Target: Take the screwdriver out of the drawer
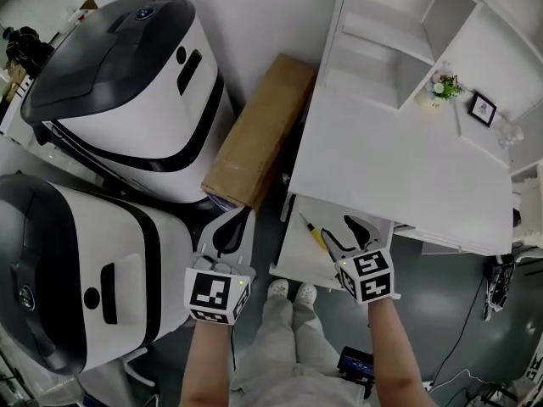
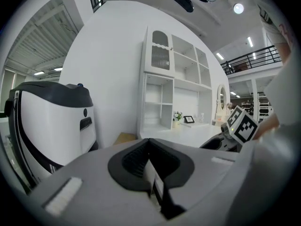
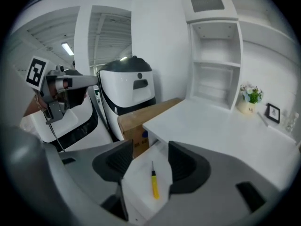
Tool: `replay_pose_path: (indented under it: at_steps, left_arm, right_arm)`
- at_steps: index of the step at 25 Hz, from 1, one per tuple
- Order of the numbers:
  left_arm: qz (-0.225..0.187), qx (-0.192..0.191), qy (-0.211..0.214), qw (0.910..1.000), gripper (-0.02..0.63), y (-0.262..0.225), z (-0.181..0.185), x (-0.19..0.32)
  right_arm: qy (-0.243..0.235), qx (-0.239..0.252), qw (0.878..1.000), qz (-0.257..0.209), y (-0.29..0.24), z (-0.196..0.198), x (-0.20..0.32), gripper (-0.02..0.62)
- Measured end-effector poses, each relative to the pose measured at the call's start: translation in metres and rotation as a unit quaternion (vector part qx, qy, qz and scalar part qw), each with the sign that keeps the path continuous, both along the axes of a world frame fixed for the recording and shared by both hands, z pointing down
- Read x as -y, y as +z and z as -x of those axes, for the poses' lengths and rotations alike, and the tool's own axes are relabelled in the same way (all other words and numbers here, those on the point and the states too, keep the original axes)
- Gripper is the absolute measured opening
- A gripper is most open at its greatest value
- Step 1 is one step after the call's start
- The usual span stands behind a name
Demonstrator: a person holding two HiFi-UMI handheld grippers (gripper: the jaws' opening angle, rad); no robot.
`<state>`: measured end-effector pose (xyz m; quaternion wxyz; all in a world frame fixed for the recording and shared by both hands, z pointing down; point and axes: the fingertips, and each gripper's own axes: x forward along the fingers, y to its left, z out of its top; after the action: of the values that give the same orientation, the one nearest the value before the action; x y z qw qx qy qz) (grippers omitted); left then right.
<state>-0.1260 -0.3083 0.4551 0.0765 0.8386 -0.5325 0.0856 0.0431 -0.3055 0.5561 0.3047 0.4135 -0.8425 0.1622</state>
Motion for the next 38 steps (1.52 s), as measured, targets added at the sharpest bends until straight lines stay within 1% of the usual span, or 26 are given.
replay_pose_path:
  at_steps: [5,9,16,24,29,33,35,38]
  left_arm:
    - [0.018,0.005,0.003,0.9998,0.009,0.027,-0.008,0.003]
    - [0.033,0.01,0.002,0.9994,0.009,0.046,-0.01,0.003]
    - [0.05,0.013,-0.006,0.9987,0.009,0.064,-0.008,0.006]
    - [0.063,0.019,-0.006,0.9978,0.009,0.082,-0.01,0.011]
    - [0.073,0.022,-0.003,0.9971,0.009,0.089,-0.011,0.014]
    - [0.081,0.02,-0.01,0.9965,0.009,0.094,-0.008,0.014]
    - [0.086,0.02,-0.011,0.996,0.009,0.097,-0.006,0.014]
    - [0.09,0.02,-0.012,0.9957,0.009,0.099,-0.005,0.013]
  right_arm:
    - [-0.017,-0.018,0.998,0.054,0.056,0.001,0.002,0.229]
    - [-0.032,-0.035,0.993,0.106,0.101,0.003,-0.003,0.222]
    - [-0.055,-0.072,0.978,0.19,0.169,0.006,-0.007,0.207]
    - [-0.055,-0.115,0.959,0.252,0.226,0.003,-0.006,0.198]
    - [-0.059,-0.144,0.949,0.273,0.253,0.0,-0.006,0.19]
    - [-0.081,-0.18,0.941,0.274,0.267,-0.003,-0.005,0.181]
    - [-0.083,-0.192,0.94,0.269,0.27,-0.004,-0.004,0.158]
    - [-0.082,-0.201,0.939,0.266,0.27,-0.006,-0.003,0.15]
